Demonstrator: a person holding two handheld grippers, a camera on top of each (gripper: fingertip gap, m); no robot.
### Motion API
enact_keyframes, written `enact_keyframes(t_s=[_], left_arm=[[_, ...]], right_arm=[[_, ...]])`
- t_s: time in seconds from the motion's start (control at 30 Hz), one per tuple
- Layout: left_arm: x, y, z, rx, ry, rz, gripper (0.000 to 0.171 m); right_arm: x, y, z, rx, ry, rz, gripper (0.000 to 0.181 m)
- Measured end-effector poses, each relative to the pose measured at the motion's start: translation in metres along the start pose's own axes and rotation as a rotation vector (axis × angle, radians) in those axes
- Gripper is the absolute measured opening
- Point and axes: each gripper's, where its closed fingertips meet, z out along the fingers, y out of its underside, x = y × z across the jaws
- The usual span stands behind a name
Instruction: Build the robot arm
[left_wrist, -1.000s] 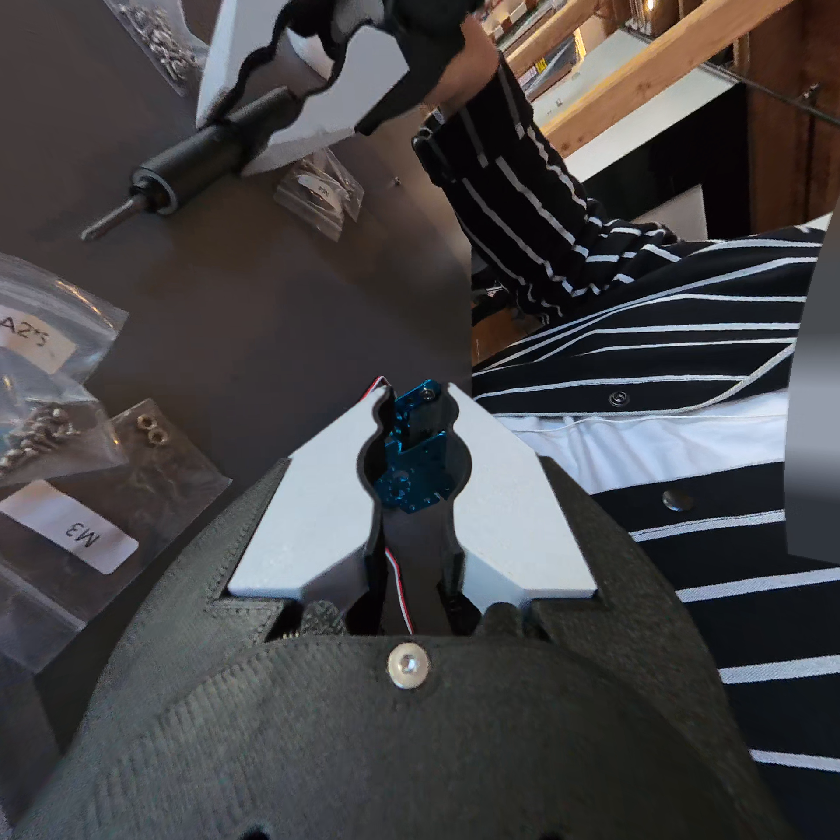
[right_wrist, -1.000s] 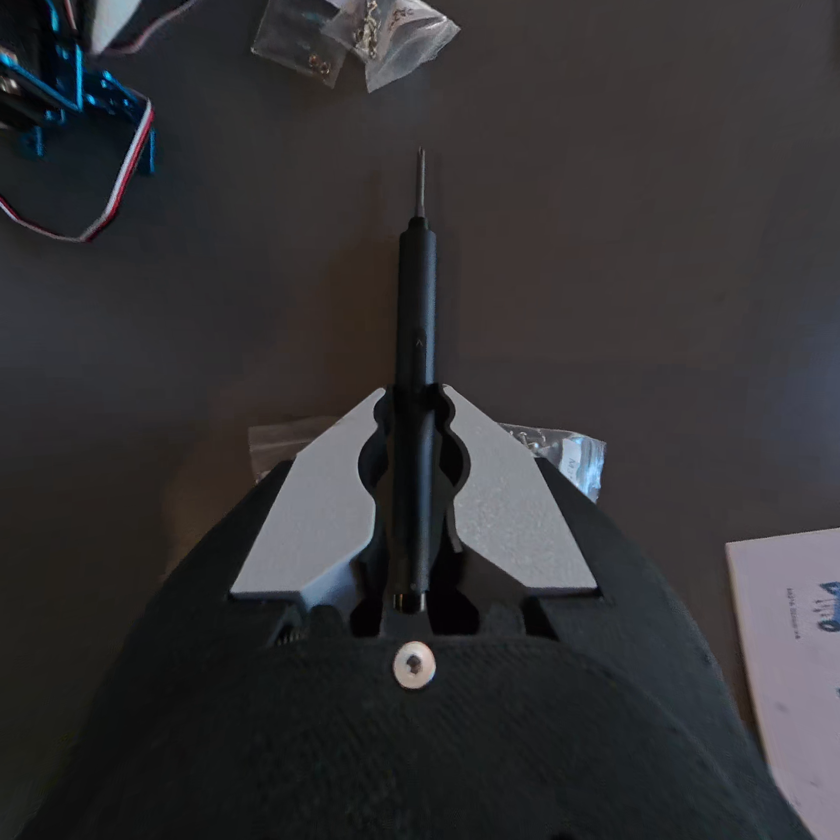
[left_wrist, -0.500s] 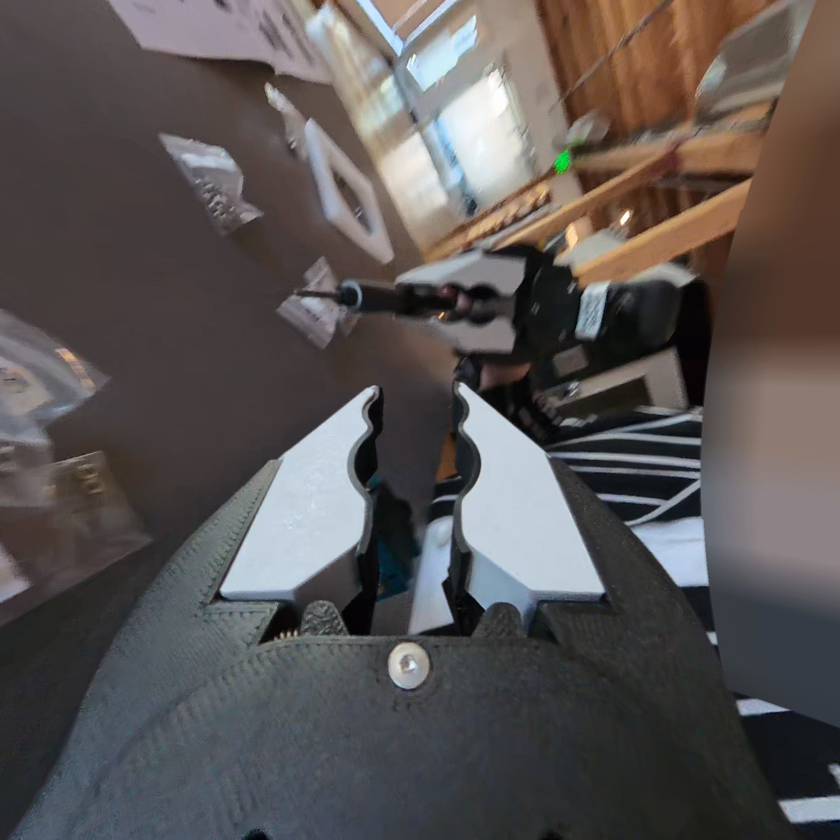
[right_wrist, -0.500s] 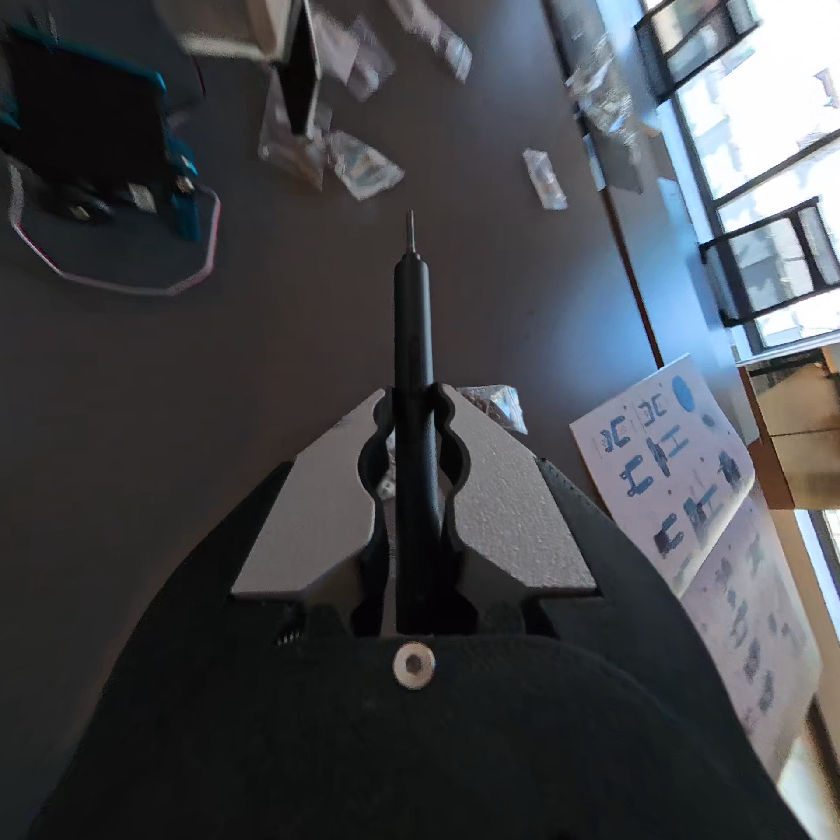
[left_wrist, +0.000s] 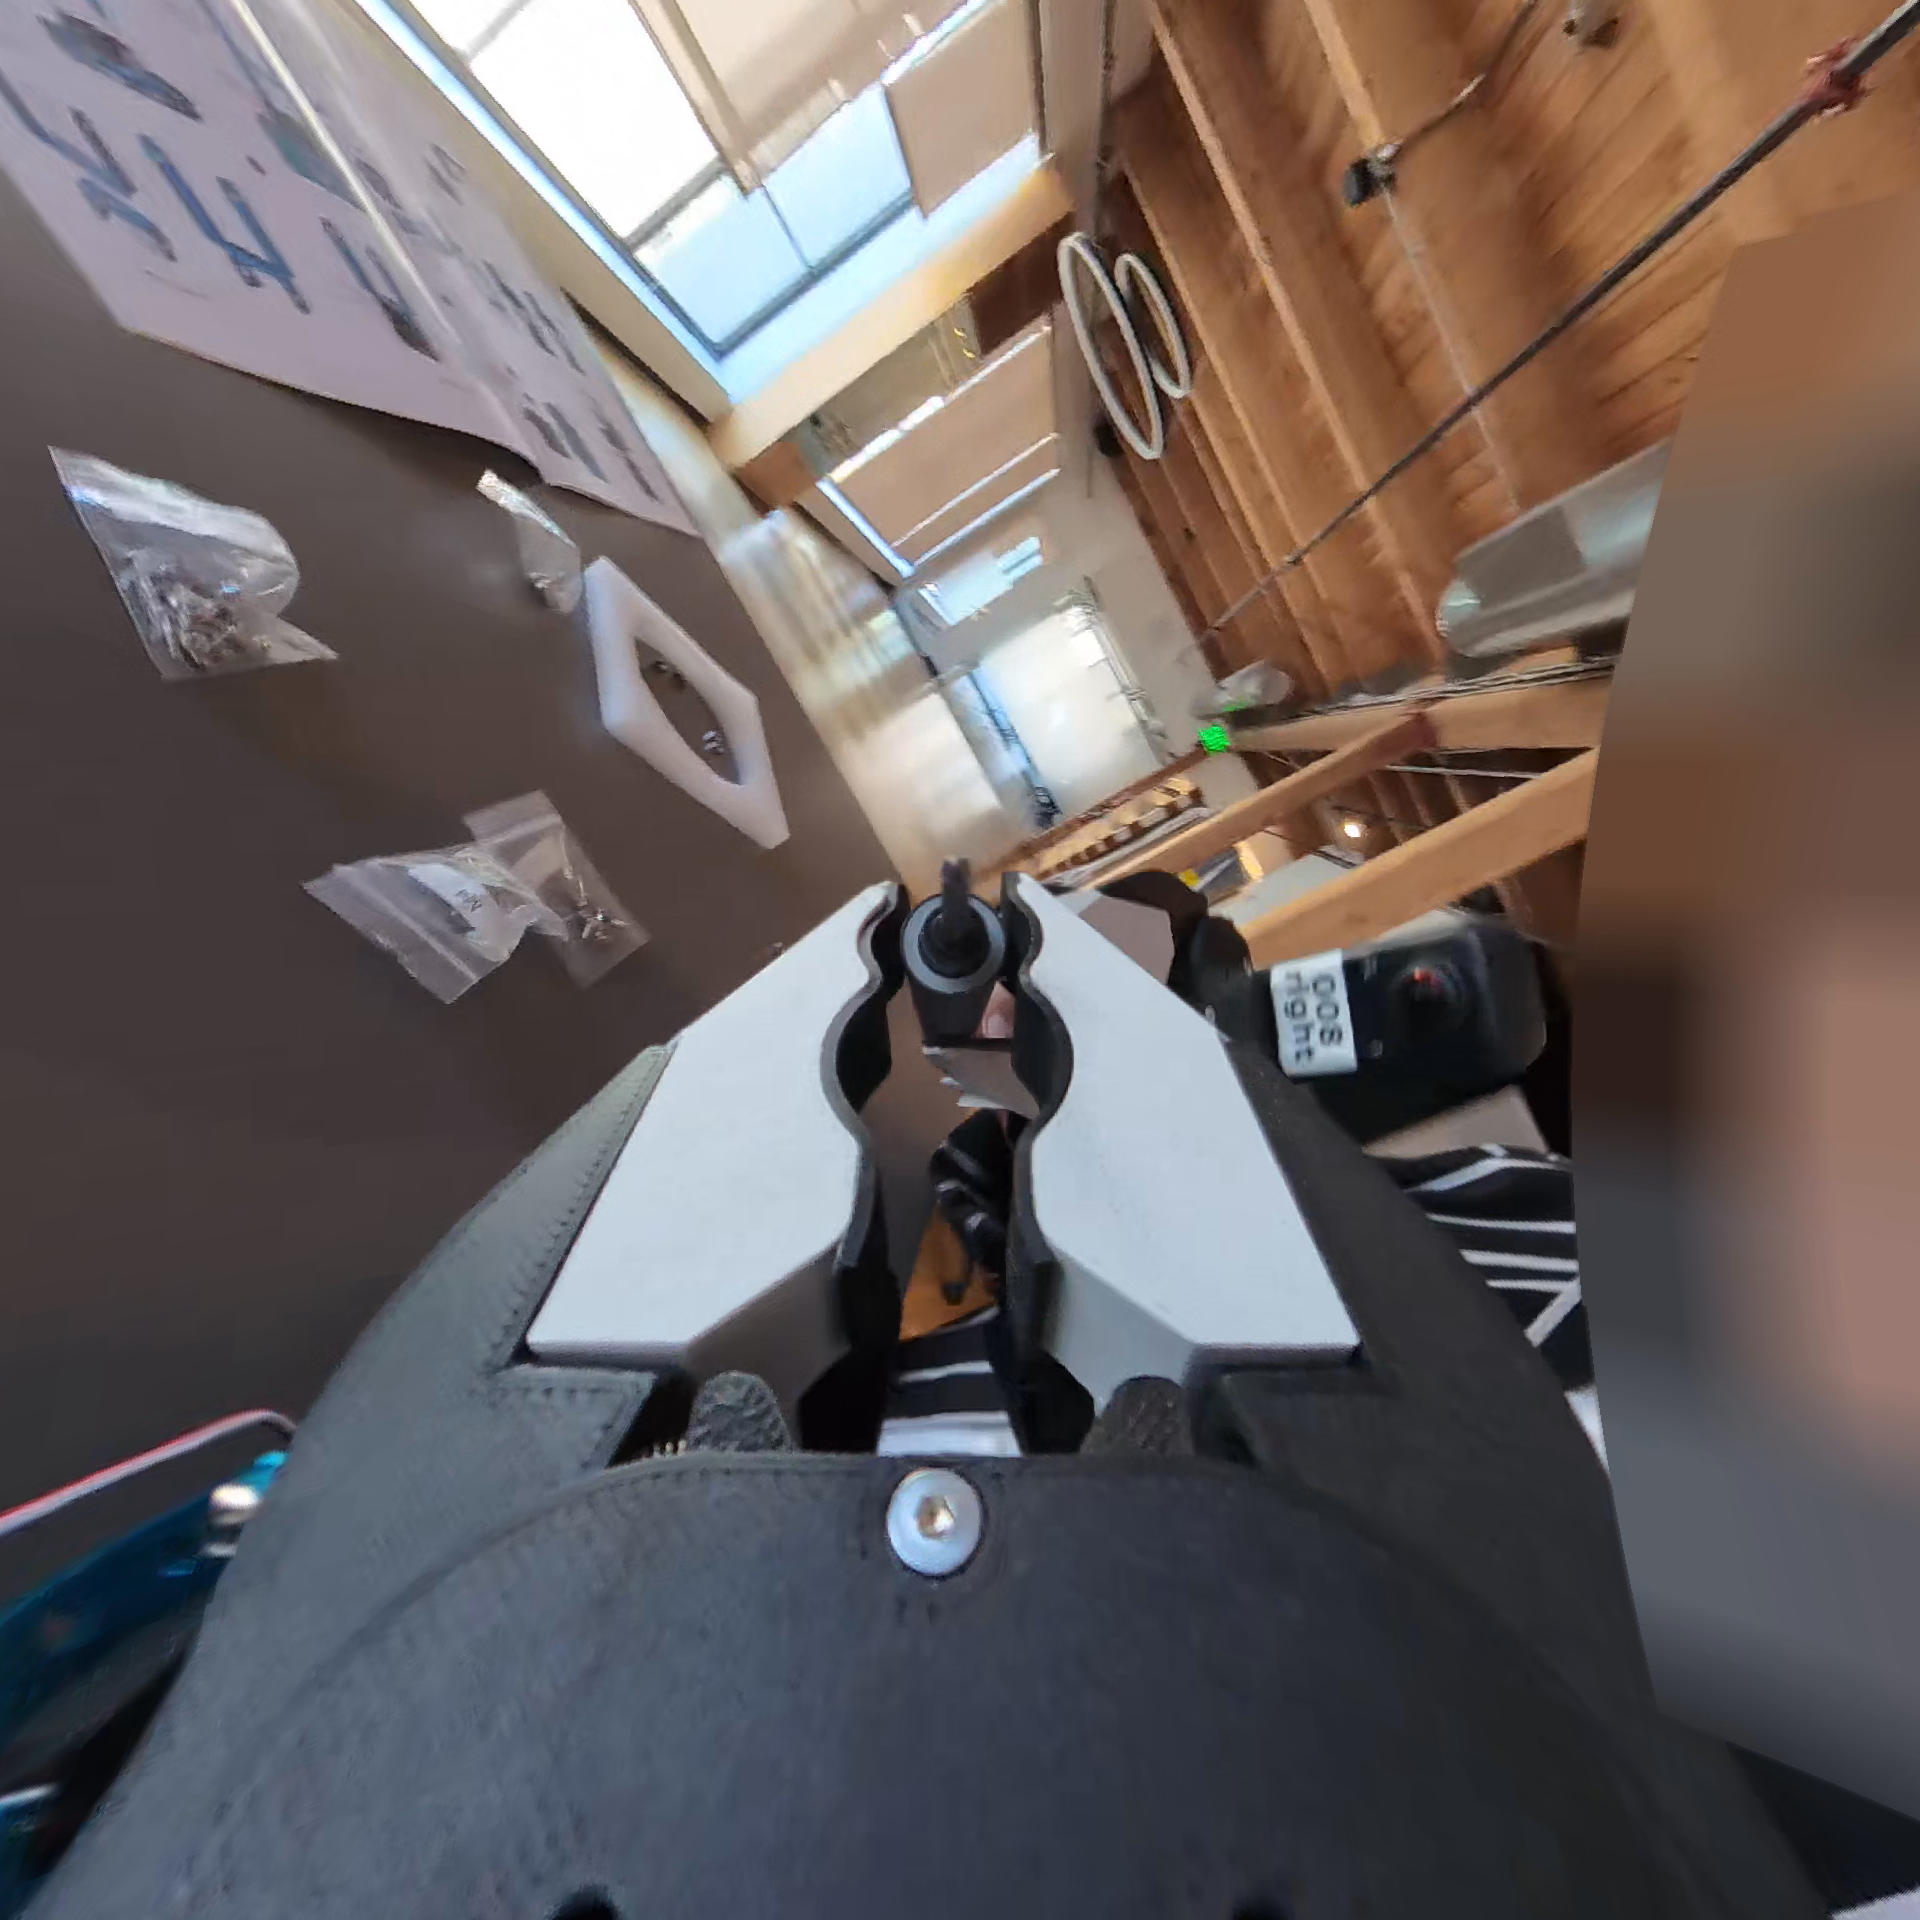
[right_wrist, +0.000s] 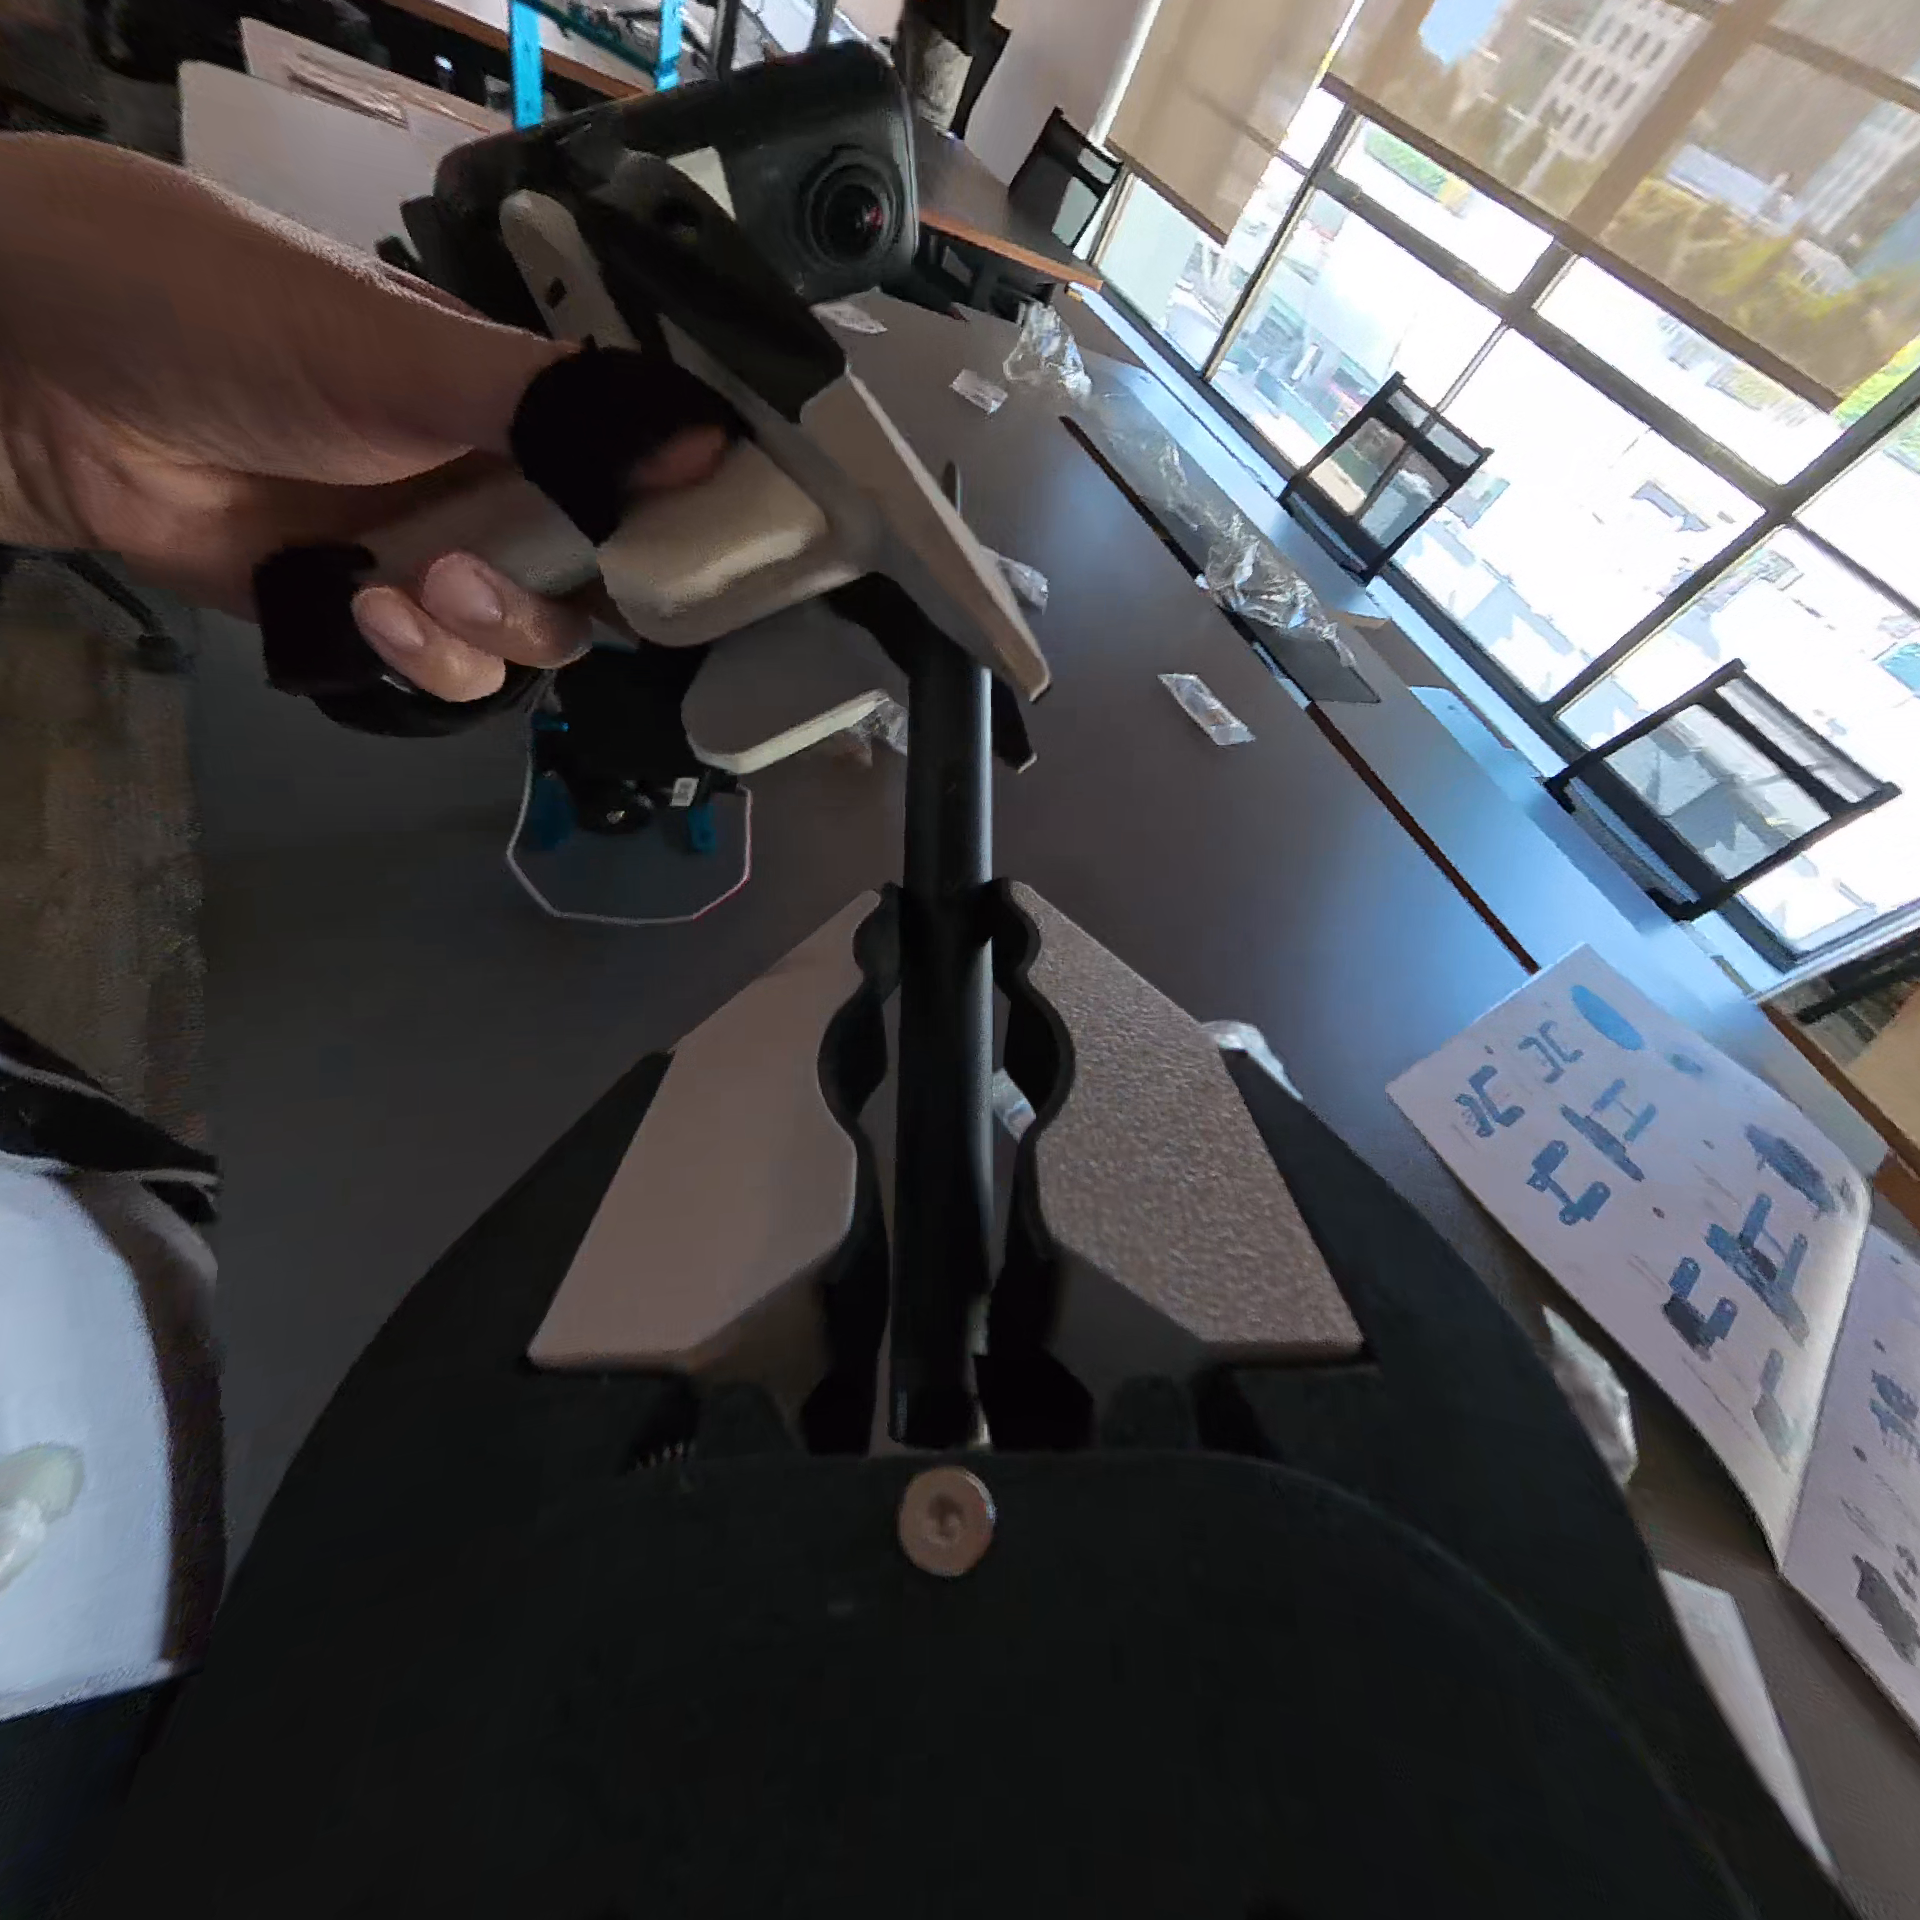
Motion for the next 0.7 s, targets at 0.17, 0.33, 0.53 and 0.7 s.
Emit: enact_keyframes(t_s=[0.17, 0.33, 0.53, 0.7], left_arm=[[0.005, 0.021, 0.013, 0.014, -0.014, -0.054, 0.016], [0.017, 0.039, 0.021, 0.004, -0.042, -0.036, 0.016], [0.026, 0.048, 0.022, 0.018, -0.109, 0.003, 0.016], [0.036, 0.049, 0.017, 0.042, -0.100, 0.021, 0.016]], right_arm=[[-0.018, 0.011, -0.026, 0.070, -0.378, 0.360, 0.026], [-0.011, 0.016, -0.057, 0.090, -0.931, 0.759, 0.052], [-0.041, 0.008, -0.067, -0.100, -1.330, 0.972, 0.035], [-0.050, 0.002, -0.067, -0.115, -1.411, 1.012, 0.015]])
